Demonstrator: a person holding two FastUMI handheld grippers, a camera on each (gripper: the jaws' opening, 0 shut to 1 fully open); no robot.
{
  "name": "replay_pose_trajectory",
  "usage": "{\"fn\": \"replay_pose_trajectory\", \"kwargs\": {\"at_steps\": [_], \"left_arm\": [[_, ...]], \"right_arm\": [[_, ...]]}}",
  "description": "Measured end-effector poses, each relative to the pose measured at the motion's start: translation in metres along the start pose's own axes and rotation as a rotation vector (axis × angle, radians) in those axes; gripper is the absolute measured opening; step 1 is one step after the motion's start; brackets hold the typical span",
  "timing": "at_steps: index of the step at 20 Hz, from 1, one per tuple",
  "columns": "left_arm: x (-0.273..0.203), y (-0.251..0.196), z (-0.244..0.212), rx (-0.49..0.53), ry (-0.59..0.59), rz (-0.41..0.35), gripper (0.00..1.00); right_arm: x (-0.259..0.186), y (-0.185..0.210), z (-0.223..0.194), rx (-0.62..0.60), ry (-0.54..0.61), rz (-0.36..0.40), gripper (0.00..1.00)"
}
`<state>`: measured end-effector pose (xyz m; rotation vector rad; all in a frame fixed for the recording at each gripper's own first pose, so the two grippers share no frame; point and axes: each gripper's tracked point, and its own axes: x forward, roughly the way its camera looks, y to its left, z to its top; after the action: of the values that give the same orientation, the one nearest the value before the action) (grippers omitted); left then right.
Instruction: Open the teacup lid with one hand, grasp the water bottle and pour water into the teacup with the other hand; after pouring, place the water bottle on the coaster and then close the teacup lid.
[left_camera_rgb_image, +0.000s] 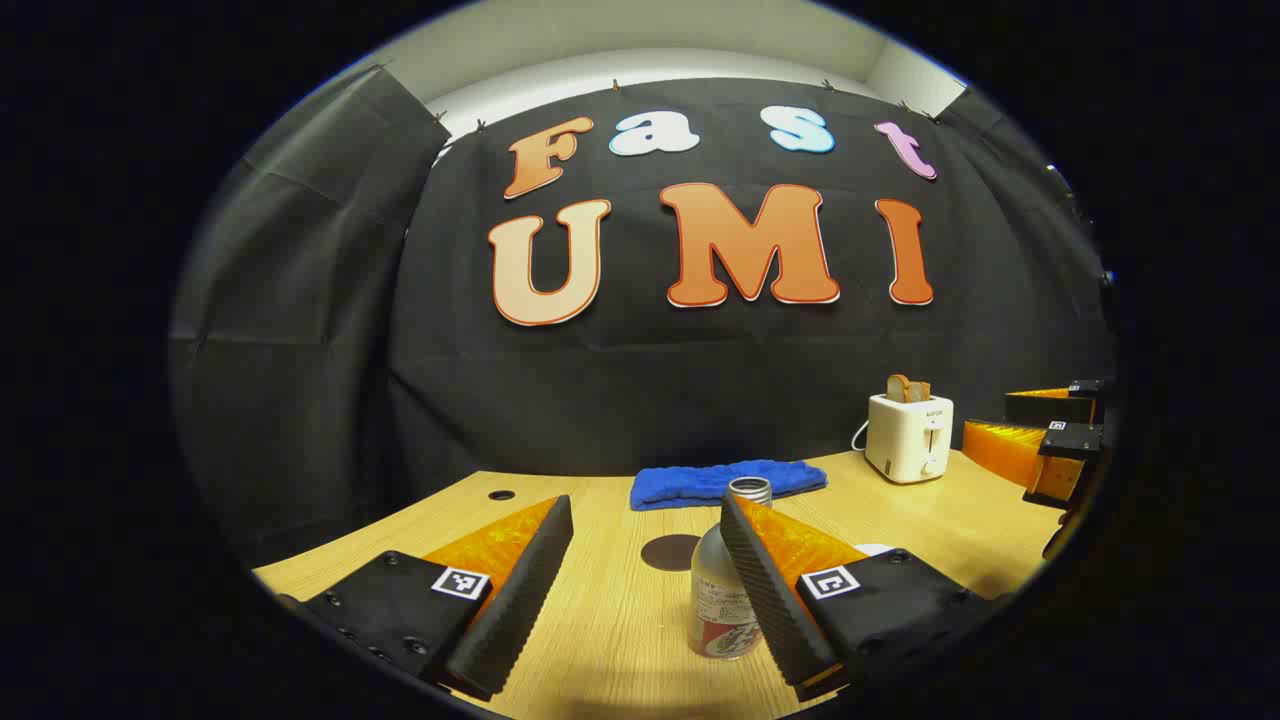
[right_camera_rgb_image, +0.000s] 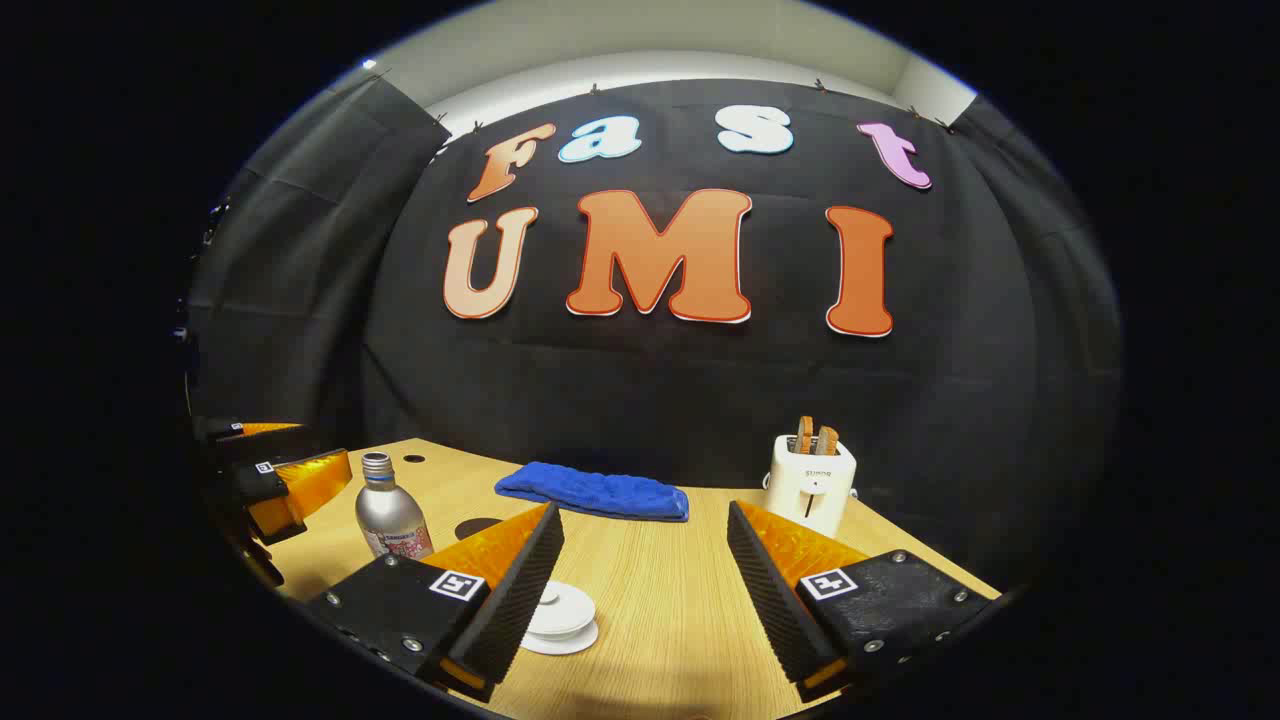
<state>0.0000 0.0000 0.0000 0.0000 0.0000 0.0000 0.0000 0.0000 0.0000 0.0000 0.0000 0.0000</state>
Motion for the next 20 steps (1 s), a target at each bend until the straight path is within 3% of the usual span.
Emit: {"fn": "replay_pose_trajectory", "kwargs": {"at_steps": [16,17,18,20], "left_arm": [[-0.006,-0.012,0.008,-0.014,-0.037,-0.049,1.0],[-0.006,-0.012,0.008,-0.016,-0.035,-0.051,0.94],[-0.007,-0.013,0.007,-0.017,-0.031,-0.051,1.0],[-0.009,-0.013,0.004,-0.015,-0.025,-0.053,0.94]], "right_arm": [[0.002,0.013,-0.004,-0.03,-0.002,0.027,0.99],[0.002,0.017,-0.007,-0.032,0.006,0.036,0.99],[0.002,0.02,-0.012,-0.032,0.018,0.047,0.99],[0.005,0.029,-0.025,-0.025,0.052,0.078,0.99]]}}
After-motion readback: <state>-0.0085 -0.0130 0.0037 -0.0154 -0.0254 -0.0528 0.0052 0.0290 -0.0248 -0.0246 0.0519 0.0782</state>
